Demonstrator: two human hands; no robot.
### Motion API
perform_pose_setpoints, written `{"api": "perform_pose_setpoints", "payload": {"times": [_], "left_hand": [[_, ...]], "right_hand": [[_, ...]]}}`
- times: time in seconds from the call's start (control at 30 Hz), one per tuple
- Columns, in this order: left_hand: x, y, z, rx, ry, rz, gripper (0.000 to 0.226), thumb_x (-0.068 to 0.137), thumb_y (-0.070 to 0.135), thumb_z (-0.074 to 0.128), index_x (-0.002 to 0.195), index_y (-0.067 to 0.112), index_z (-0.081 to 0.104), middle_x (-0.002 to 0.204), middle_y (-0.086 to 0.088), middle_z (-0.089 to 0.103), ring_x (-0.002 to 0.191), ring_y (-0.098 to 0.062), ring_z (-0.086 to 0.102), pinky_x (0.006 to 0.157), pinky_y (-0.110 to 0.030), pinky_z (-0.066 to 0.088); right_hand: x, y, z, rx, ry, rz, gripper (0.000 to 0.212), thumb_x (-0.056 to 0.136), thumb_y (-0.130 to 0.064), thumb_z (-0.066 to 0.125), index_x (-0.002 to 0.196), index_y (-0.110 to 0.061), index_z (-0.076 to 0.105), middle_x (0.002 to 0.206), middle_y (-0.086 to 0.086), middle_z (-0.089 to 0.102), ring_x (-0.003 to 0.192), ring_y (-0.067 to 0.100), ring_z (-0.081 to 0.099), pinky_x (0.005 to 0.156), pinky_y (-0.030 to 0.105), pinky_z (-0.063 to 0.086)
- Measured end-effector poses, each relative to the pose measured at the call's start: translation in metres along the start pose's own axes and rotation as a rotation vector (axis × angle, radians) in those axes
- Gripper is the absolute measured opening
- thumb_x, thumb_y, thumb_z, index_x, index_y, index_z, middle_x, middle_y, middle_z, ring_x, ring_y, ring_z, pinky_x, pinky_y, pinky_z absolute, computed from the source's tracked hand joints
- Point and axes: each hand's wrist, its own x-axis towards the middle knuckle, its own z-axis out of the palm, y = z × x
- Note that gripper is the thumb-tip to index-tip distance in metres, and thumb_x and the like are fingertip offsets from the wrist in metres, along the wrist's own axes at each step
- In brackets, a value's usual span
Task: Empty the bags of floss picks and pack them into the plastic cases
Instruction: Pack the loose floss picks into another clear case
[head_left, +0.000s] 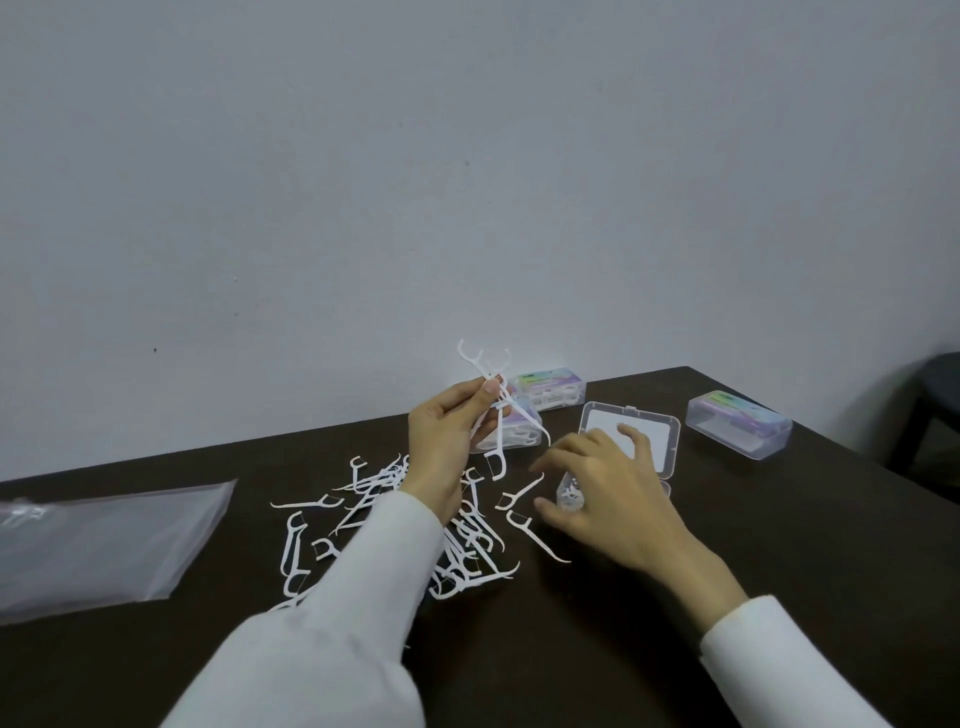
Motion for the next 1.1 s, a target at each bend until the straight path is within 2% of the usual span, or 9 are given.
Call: {"api": "perform_pose_setpoints", "payload": {"times": [0.07,0.13,0.27,0.4,0.47,0.57,0.7,0.97,1.1], "left_hand": [[0.0,0.0,0.0,-0.011,0.003,-0.004,0.02,0.084,0.009,0.065,0.102,0.001,0.068,0.102,-0.017,0.069,0.09,-0.021,0.064,0.09,-0.032,0.053],[0.001,0.0,-0.001,-0.016,0.001,-0.002,0.023,0.084,0.009,0.065,0.105,0.0,0.068,0.102,-0.017,0.07,0.086,-0.019,0.065,0.082,-0.027,0.056],[0.002,0.001,-0.003,-0.014,0.003,0.004,0.023,0.085,0.009,0.065,0.106,0.001,0.068,0.103,-0.016,0.07,0.087,-0.018,0.065,0.079,-0.022,0.056],[0.002,0.002,-0.003,-0.004,0.011,0.007,0.024,0.085,0.01,0.066,0.107,0.002,0.068,0.099,-0.013,0.07,0.082,-0.014,0.066,0.072,-0.02,0.057],[0.003,0.003,-0.004,-0.004,0.018,0.012,0.025,0.085,0.01,0.066,0.107,0.001,0.068,0.097,-0.012,0.071,0.077,-0.011,0.067,0.07,-0.019,0.057],[0.005,0.004,-0.004,-0.012,0.033,0.011,0.024,0.085,0.009,0.065,0.107,0.0,0.067,0.101,-0.015,0.07,0.086,-0.017,0.065,0.084,-0.026,0.055],[0.005,0.004,-0.005,-0.013,0.032,0.015,0.023,0.085,0.009,0.065,0.106,0.001,0.068,0.093,-0.01,0.071,0.08,-0.014,0.066,0.082,-0.024,0.055],[0.005,0.005,-0.006,-0.033,0.029,0.006,0.024,0.085,0.008,0.065,0.107,-0.001,0.067,0.1,-0.016,0.069,0.082,-0.017,0.065,0.076,-0.02,0.056],[0.004,0.005,-0.005,-0.016,0.031,0.004,0.025,0.085,0.009,0.064,0.109,-0.001,0.067,0.106,-0.019,0.068,0.091,-0.021,0.063,0.086,-0.027,0.054]], "right_hand": [[0.001,-0.007,0.003,-0.07,-0.076,-0.071,0.055,0.085,-0.058,0.039,0.135,-0.034,0.041,0.141,-0.016,0.042,0.138,0.006,0.022,0.102,0.055,-0.026],[0.002,-0.011,0.005,-0.18,-0.173,-0.118,0.07,0.082,-0.062,0.031,0.143,-0.029,0.031,0.147,-0.012,0.036,0.144,0.01,0.01,0.09,0.059,-0.036],[0.0,-0.016,0.004,-0.261,-0.196,-0.167,0.051,0.091,-0.05,0.034,0.134,-0.029,0.047,0.136,-0.008,0.049,0.14,0.013,0.02,0.095,0.069,-0.026],[0.001,-0.022,0.0,-0.267,-0.19,-0.168,0.033,0.093,-0.042,0.045,0.122,-0.031,0.057,0.121,-0.007,0.056,0.129,0.013,0.033,0.096,0.066,-0.027],[0.0,-0.021,-0.002,-0.265,-0.176,-0.148,0.032,0.091,-0.046,0.046,0.117,-0.032,0.06,0.118,-0.009,0.056,0.128,0.012,0.033,0.094,0.065,-0.029],[-0.003,-0.013,-0.009,-0.18,-0.199,-0.121,0.033,0.091,-0.042,0.043,0.119,-0.035,0.059,0.127,-0.015,0.052,0.134,0.007,0.026,0.092,0.065,-0.032],[-0.005,-0.007,-0.015,-0.205,-0.36,-0.197,0.048,0.089,-0.029,0.048,0.135,-0.039,0.042,0.144,-0.02,0.038,0.144,0.006,0.005,0.091,0.071,-0.029],[-0.003,-0.014,-0.015,-0.146,-0.358,-0.241,0.02,0.09,-0.042,0.052,0.104,-0.033,0.063,0.118,-0.014,0.054,0.129,0.006,0.028,0.101,0.068,-0.021],[-0.005,-0.02,-0.014,-0.316,-0.347,-0.291,0.031,0.096,-0.038,0.039,0.113,-0.021,0.059,0.119,-0.002,0.054,0.125,0.015,0.034,0.102,0.07,-0.018]]}}
